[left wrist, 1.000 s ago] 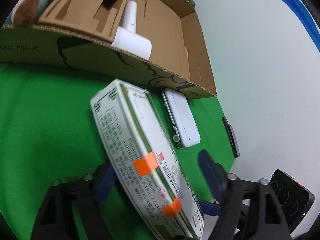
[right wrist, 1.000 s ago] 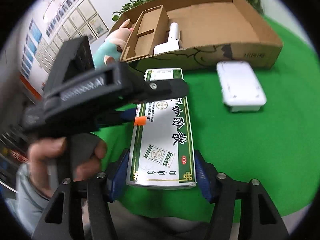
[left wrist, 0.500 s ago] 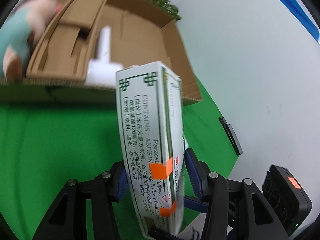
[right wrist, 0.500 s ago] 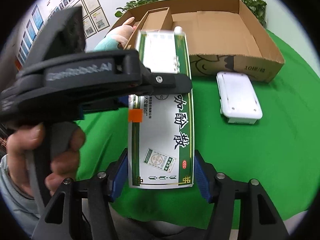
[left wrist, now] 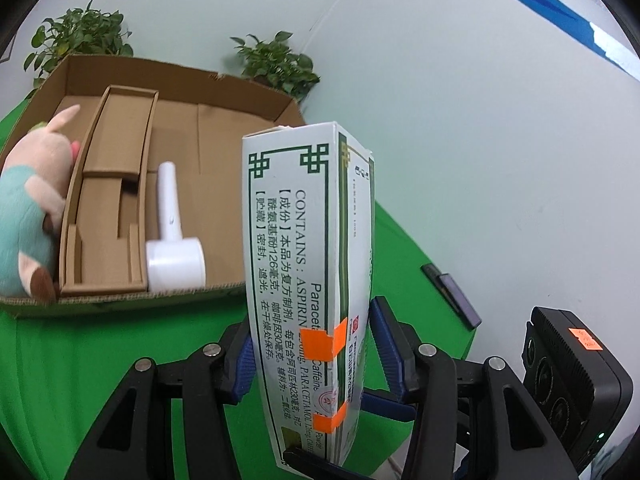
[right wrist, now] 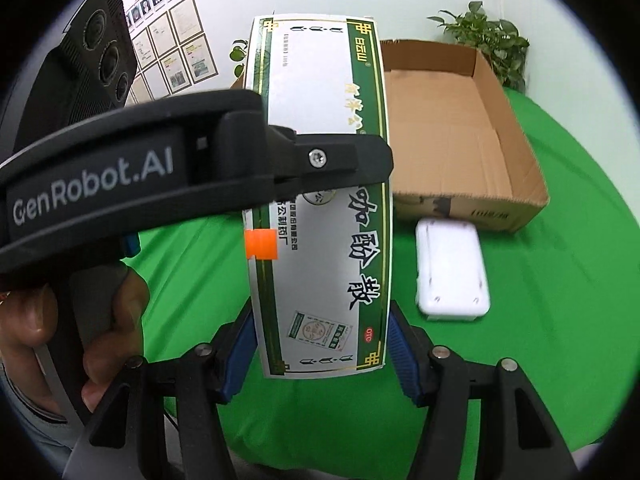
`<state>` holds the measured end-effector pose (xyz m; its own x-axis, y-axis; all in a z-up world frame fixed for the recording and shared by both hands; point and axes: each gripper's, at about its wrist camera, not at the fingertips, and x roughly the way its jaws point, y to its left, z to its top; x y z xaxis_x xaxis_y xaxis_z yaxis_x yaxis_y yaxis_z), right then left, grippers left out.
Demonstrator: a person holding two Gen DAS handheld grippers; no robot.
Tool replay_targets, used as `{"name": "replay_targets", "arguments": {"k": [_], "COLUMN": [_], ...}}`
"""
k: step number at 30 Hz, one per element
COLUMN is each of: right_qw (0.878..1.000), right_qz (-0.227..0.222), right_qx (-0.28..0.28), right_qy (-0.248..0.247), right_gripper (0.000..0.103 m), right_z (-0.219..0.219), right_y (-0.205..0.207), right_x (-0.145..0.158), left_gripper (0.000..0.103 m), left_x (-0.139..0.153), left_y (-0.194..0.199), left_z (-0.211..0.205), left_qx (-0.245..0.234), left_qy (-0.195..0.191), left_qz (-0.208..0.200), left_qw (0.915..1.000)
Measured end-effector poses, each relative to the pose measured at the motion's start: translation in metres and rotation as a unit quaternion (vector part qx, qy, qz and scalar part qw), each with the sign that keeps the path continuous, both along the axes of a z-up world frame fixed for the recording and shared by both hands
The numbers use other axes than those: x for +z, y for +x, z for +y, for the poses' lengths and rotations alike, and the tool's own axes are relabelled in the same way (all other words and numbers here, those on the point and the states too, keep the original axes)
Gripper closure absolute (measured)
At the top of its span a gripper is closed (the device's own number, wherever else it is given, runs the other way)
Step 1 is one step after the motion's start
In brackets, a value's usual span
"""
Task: Organize objects
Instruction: 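Lift the medicine box upright with the right tool, then carry the medicine box into the box beside the hair dryer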
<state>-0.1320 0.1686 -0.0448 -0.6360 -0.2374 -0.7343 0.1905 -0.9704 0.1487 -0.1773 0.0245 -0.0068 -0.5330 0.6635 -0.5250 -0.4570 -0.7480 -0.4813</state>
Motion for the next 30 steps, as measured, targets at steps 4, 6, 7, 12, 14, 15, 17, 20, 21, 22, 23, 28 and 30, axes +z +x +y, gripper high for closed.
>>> {"name": "replay_targets", "arguments": {"k": [4, 6, 7, 12, 14, 15, 17, 20, 21, 22, 23, 28, 30], "right_qw": [1.000, 1.000, 1.000, 0.998, 0.997, 0.996, 0.995, 0.993, 0.992, 0.992, 0.991, 0.988, 0.988], "right_qz": [-0.001, -0.004, -0.005, -0.021, -0.027, -0.031, -0.037, -0.052, -0.057, -0.060, -0.064, -0.078, -0.085], "right_qx": [-0.008, -0.013, -0.015, -0.025, -0.028, -0.030, -0.033, -0.039, -0.040, -0.041, -0.042, -0.046, -0.046], "right_qy": [0.013, 0.023, 0.027, 0.060, 0.074, 0.082, 0.090, 0.099, 0.101, 0.104, 0.108, 0.121, 0.123], "right_gripper": [0.044, 0.044, 0.044, 0.044, 0.044, 0.044, 0.044, 0.044, 0.044, 0.044, 0.044, 0.044, 0.044], "right_z": [-0.003, -0.011, -0.009, -0.008, -0.007, -0.007, -0.008, -0.007, -0.007, -0.007, -0.007, -0.007, -0.006], "right_y": [-0.011, -0.019, -0.023, -0.041, -0.053, -0.059, -0.066, -0.083, -0.087, -0.089, -0.092, -0.110, -0.118], "right_x": [0.005, 0.004, 0.004, 0.007, 0.008, 0.008, 0.009, 0.008, 0.007, 0.008, 0.010, 0.018, 0.020], "left_gripper": [0.054, 0.054, 0.054, 0.054, 0.054, 0.054, 0.054, 0.054, 0.055, 0.055, 0.055, 0.055, 0.055], "left_x": [0.004, 0.004, 0.004, -0.006, -0.012, -0.015, -0.020, -0.027, -0.029, -0.030, -0.031, -0.029, -0.029], "left_y": [-0.011, -0.019, -0.023, -0.050, -0.061, -0.067, -0.078, -0.095, -0.099, -0.104, -0.108, -0.128, -0.138], "left_z": [-0.001, -0.002, -0.002, -0.005, -0.007, -0.008, -0.009, -0.011, -0.012, -0.013, -0.014, -0.018, -0.019], "left_qx": [-0.007, -0.011, -0.014, -0.020, -0.022, -0.022, -0.024, -0.025, -0.026, -0.028, -0.029, -0.034, -0.035], "left_qy": [0.016, 0.024, 0.030, 0.072, 0.091, 0.099, 0.112, 0.126, 0.130, 0.135, 0.139, 0.160, 0.168], "left_qz": [0.005, 0.004, 0.003, -0.014, -0.023, -0.026, -0.035, -0.050, -0.054, -0.057, -0.060, -0.075, -0.086], "left_qw": [0.9998, 0.9996, 0.9995, 0.9971, 0.9954, 0.9945, 0.9928, 0.9904, 0.9897, 0.9888, 0.9880, 0.9837, 0.9815]}}
